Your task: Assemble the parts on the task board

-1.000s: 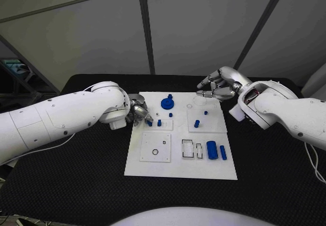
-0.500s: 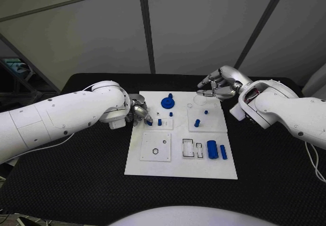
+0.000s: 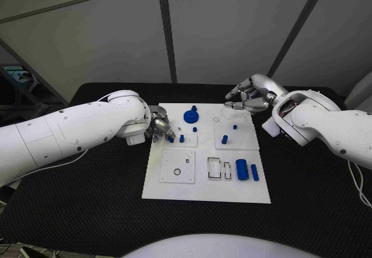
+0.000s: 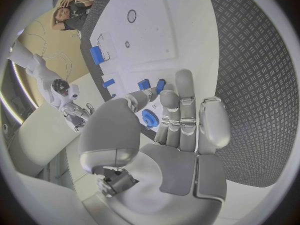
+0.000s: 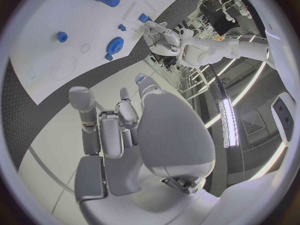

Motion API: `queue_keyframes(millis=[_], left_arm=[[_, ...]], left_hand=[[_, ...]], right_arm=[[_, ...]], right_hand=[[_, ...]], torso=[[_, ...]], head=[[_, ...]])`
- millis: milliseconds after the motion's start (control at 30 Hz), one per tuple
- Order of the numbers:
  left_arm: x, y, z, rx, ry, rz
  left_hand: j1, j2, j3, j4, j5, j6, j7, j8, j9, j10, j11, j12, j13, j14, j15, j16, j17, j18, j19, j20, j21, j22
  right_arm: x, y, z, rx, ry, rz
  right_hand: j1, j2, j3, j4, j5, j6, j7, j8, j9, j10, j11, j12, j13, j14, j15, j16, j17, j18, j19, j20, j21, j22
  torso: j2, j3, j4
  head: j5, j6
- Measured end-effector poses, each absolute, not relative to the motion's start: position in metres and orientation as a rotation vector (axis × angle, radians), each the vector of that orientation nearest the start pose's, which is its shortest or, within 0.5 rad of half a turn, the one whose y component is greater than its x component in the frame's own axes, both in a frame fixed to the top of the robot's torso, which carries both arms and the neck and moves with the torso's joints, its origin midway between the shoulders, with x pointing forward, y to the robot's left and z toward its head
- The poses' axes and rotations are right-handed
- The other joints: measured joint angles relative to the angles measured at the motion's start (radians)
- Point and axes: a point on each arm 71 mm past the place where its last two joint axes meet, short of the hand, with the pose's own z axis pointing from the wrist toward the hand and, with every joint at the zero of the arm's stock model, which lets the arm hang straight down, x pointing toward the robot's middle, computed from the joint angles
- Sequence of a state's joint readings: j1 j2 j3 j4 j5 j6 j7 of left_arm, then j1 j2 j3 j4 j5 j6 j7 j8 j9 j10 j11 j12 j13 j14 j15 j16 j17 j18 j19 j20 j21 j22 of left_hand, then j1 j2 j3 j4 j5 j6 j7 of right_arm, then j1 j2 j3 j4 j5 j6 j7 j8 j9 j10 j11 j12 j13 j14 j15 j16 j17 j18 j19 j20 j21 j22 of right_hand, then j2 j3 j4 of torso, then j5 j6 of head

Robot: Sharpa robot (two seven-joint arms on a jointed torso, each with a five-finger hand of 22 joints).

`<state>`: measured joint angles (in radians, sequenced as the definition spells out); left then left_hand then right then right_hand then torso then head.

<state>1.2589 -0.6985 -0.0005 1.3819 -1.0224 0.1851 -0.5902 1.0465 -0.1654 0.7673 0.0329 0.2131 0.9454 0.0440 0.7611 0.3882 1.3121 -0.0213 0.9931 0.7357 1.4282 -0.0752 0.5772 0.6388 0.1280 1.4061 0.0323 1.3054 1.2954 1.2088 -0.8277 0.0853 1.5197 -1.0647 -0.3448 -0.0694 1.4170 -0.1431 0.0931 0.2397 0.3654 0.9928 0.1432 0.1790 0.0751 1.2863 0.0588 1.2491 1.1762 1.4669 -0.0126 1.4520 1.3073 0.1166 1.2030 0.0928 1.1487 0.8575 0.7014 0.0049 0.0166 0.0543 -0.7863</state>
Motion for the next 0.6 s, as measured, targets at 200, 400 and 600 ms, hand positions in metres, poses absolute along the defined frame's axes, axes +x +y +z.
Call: queue_keyframes(millis=[200, 400, 600], left_arm=[[0.5147, 0.1853, -0.1975, -0.229, 2.338, -0.381], [0.5153, 0.1848, -0.1977, -0.226, 2.344, -0.375], [0.5147, 0.1841, -0.1997, -0.221, 2.352, -0.372]], left_hand=[[-0.017, 0.004, -0.003, -0.006, 0.000, 0.002, -0.009, 0.010, 0.008, 0.006, -0.006, 0.005, 0.004, 0.000, -0.001, 0.000, 0.001, 0.000, 0.004, -0.004, 0.006, 0.007], [-0.025, 0.006, -0.010, -0.022, -0.001, 0.008, -0.015, 0.015, 0.019, 0.013, -0.006, 0.010, 0.013, 0.003, -0.004, 0.000, 0.001, 0.000, 0.008, -0.007, 0.011, 0.013], [-0.048, 0.006, -0.029, -0.042, -0.002, 0.024, -0.030, 0.018, 0.027, 0.040, -0.032, 0.017, 0.020, 0.000, -0.007, 0.000, 0.002, 0.000, 0.014, -0.007, 0.015, 0.013]], right_arm=[[0.5046, -0.1996, -0.1352, 0.249, 1.607, 0.901], [0.5045, -0.1995, -0.1352, 0.249, 1.608, 0.901], [0.5045, -0.1993, -0.1353, 0.248, 1.610, 0.902]], right_hand=[[0.000, 0.000, 0.000, 0.000, 0.004, 0.000, 0.000, 0.000, 0.000, 0.000, 0.000, 0.000, 0.000, 0.000, 0.000, 0.000, 0.000, 0.000, 0.000, 0.000, 0.000, -0.001], [0.000, 0.000, 0.000, 0.000, 0.004, 0.000, 0.000, 0.000, -0.001, 0.000, 0.000, 0.000, -0.001, 0.000, 0.000, 0.000, 0.000, 0.000, 0.000, 0.000, 0.000, -0.002], [0.000, 0.000, 0.000, 0.000, 0.004, 0.000, 0.000, 0.000, -0.001, 0.000, 0.000, 0.000, -0.001, 0.000, 0.000, -0.004, 0.000, 0.000, 0.000, 0.000, 0.000, -0.002]], torso=[[0.000, 0.0001, -0.0001], [-0.001, -0.0002, -0.0001], [-0.001, -0.0010, 0.0007]], head=[[-0.003, -0.001], [-0.004, -0.002], [-0.006, -0.003]])
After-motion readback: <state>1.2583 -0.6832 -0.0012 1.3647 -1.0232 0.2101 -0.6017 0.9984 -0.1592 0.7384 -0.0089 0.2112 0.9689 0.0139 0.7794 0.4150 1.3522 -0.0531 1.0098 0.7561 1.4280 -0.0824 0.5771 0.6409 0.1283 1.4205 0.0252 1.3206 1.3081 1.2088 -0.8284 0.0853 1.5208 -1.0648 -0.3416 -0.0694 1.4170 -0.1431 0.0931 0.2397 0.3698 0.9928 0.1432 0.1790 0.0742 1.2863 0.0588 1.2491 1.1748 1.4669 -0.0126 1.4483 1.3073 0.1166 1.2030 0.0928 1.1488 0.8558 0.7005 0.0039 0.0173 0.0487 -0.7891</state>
